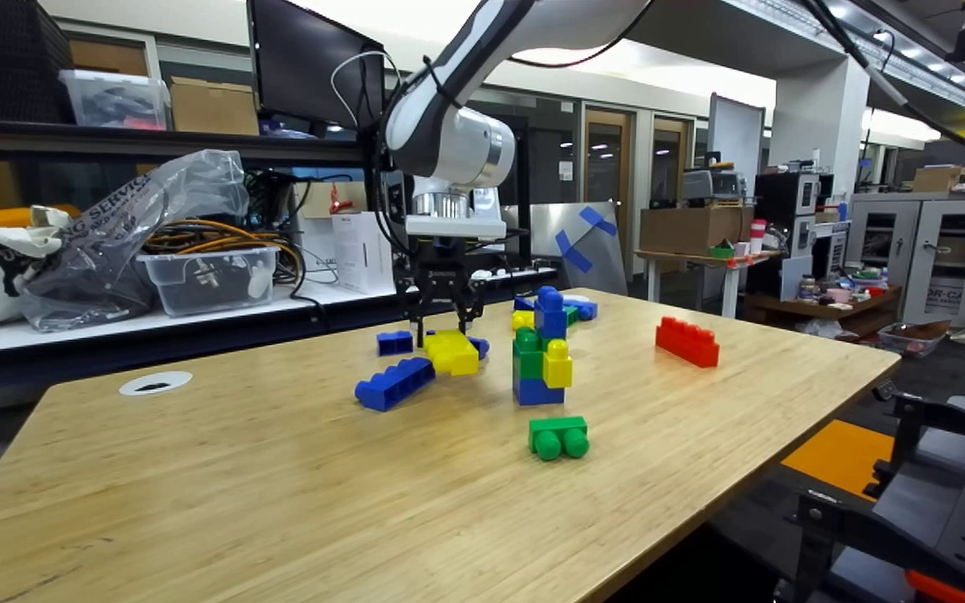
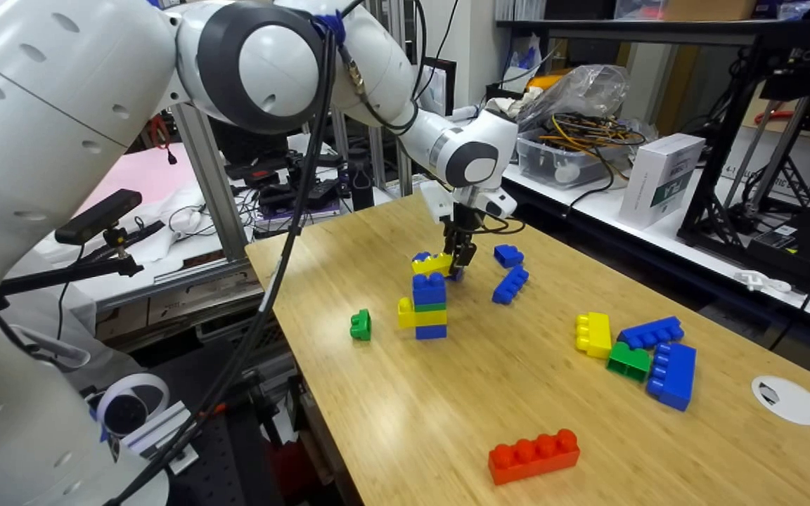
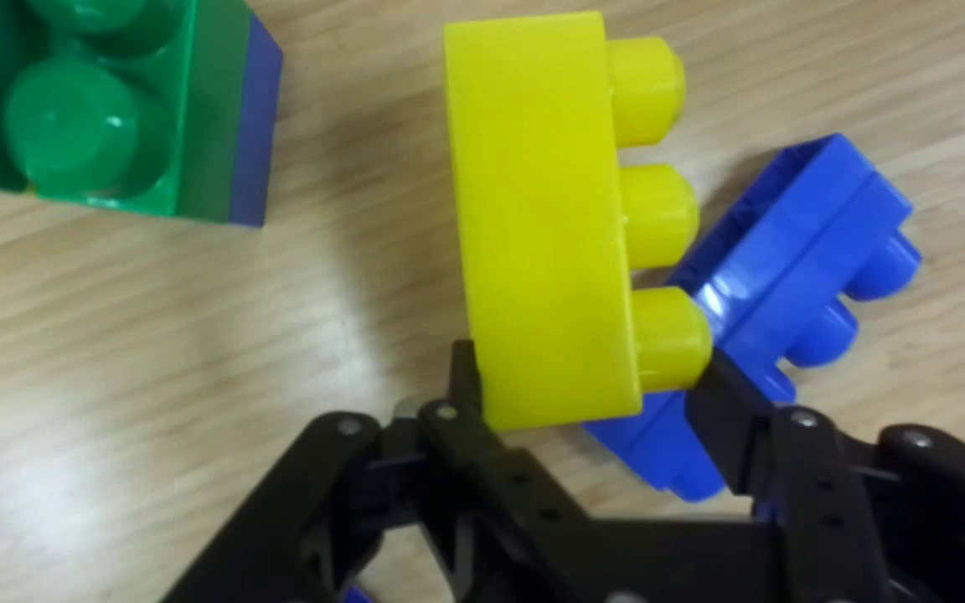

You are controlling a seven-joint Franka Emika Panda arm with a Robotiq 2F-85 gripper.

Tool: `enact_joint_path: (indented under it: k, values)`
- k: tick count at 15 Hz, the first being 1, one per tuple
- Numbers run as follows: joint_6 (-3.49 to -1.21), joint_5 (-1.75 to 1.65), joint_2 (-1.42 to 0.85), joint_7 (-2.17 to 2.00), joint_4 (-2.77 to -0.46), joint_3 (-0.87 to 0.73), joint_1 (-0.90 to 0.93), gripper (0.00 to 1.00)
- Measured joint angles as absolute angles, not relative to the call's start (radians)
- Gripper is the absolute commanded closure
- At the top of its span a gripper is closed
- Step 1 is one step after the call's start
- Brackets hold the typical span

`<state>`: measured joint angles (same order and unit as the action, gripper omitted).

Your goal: Pick the yellow block and stack it on the green block

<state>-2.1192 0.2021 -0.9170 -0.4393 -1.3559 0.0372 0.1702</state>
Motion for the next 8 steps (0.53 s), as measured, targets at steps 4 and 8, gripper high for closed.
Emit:
enact_joint_path:
  k: [4,8]
  values:
    - [-2.137,0.28,-0.838,-0.3,-1.374,0.069,0.104,0.62]
    - [-2.253,0.443,-0.779,-0.099,-1.488,0.129,-0.013,0.62]
